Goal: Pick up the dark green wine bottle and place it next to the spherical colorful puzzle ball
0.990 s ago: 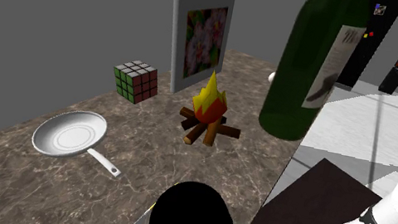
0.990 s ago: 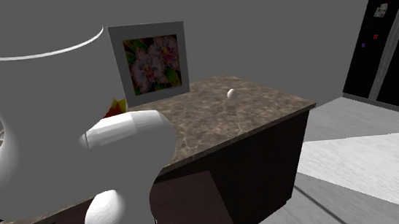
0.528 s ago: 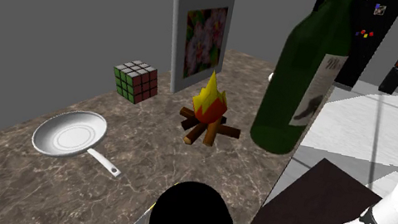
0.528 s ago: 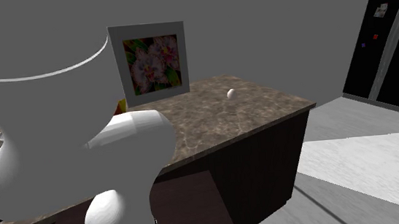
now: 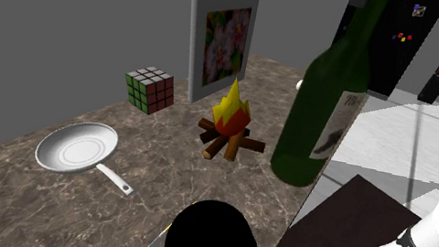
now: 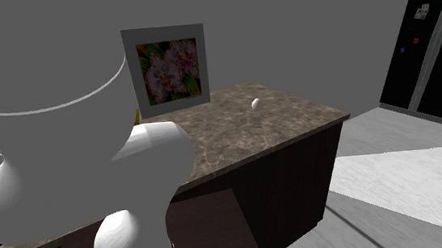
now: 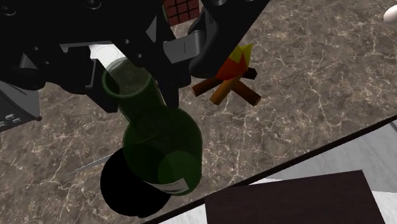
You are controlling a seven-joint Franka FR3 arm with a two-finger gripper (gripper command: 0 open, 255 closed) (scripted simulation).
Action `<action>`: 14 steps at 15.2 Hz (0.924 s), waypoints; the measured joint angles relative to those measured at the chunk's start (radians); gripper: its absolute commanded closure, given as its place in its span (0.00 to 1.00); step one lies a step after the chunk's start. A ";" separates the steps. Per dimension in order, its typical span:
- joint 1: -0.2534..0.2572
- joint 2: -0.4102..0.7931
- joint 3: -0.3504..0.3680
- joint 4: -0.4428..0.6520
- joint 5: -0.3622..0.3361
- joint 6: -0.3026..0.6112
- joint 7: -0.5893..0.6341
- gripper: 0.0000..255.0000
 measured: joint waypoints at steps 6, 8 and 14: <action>0.007 -0.050 -0.002 -0.122 0.010 0.074 -0.010 1.00; 0.009 -0.066 -0.001 -0.169 0.014 0.104 -0.015 1.00; 0.017 -0.109 0.000 -0.290 0.024 0.182 -0.025 1.00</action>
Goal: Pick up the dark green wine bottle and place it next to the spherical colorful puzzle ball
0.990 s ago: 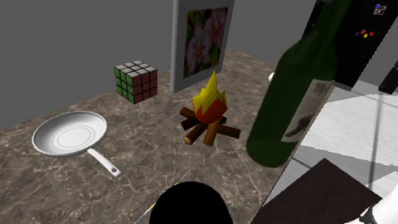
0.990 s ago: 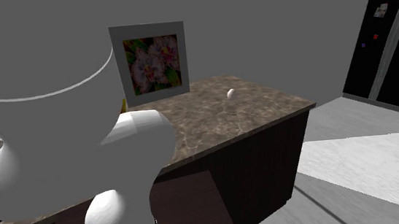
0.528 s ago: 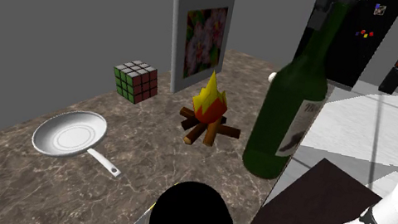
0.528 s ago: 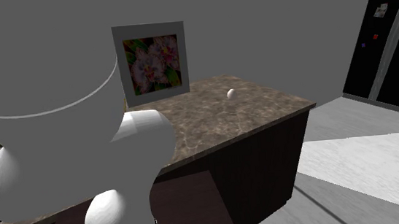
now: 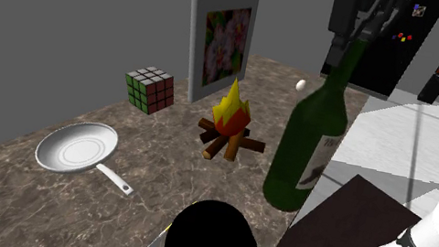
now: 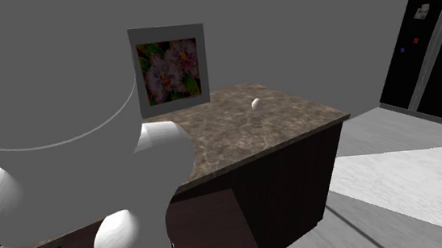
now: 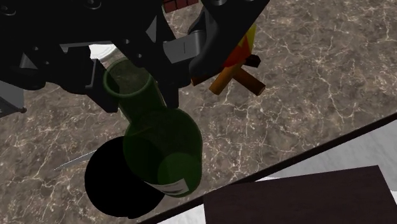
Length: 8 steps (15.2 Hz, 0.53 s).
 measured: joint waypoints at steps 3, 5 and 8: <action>0.003 -0.018 0.002 -0.052 0.005 0.034 -0.004 1.00; 0.006 -0.029 0.004 -0.089 0.009 0.060 -0.006 1.00; 0.010 -0.045 0.007 -0.140 0.014 0.096 -0.009 1.00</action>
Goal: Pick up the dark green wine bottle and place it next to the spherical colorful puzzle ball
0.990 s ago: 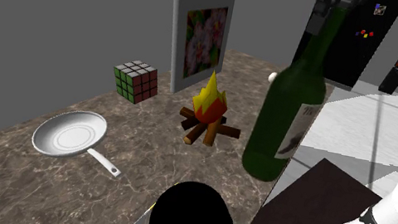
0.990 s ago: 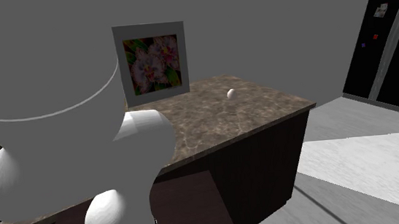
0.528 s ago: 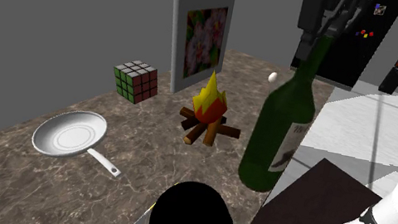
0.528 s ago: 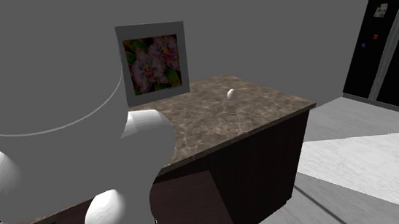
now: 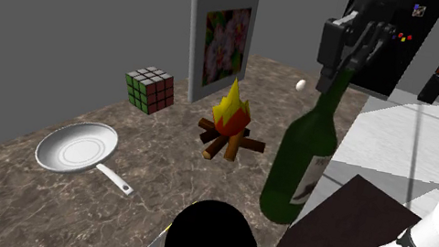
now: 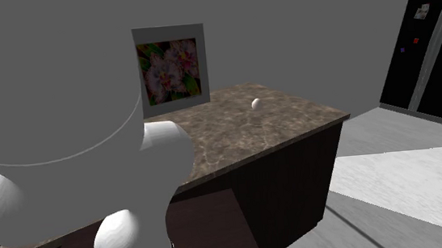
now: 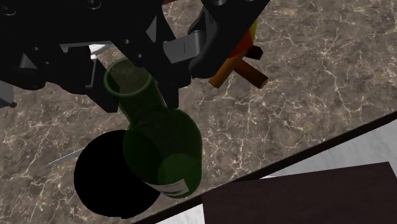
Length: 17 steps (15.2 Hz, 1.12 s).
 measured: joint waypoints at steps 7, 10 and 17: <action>0.007 -0.025 0.010 -0.112 0.012 0.087 -0.007 1.00; 0.010 -0.031 0.018 -0.157 0.019 0.127 -0.008 1.00; 0.018 -0.044 0.032 -0.257 0.033 0.214 -0.012 1.00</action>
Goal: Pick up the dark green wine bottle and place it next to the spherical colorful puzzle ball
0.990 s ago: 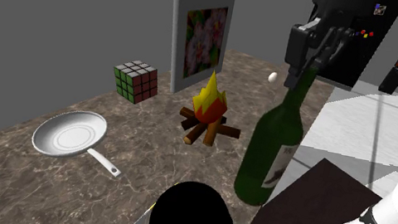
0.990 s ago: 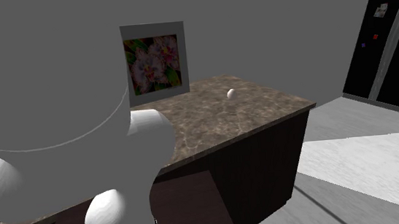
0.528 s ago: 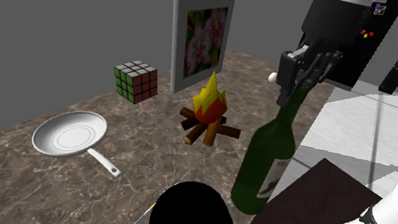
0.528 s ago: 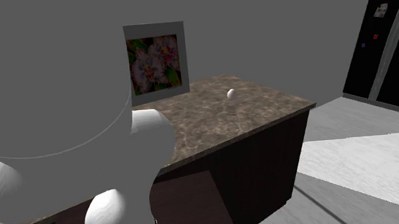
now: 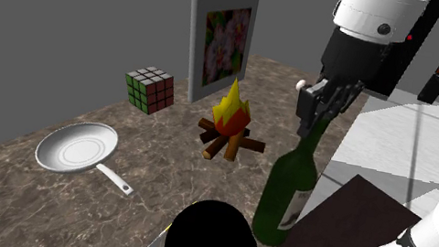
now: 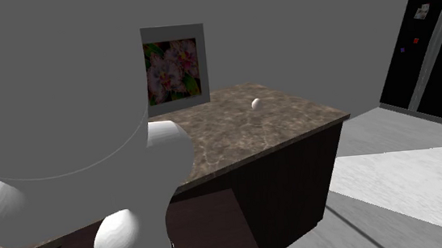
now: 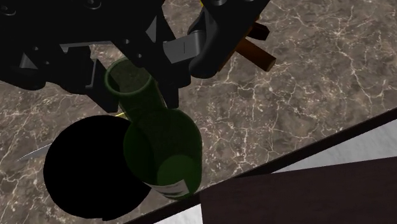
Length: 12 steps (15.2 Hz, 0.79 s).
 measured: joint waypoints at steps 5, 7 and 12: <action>0.004 -0.001 0.011 -0.068 0.010 0.067 -0.004 1.00; 0.008 -0.001 0.018 -0.094 0.016 0.093 -0.003 1.00; 0.012 0.006 0.033 -0.152 0.028 0.159 -0.004 1.00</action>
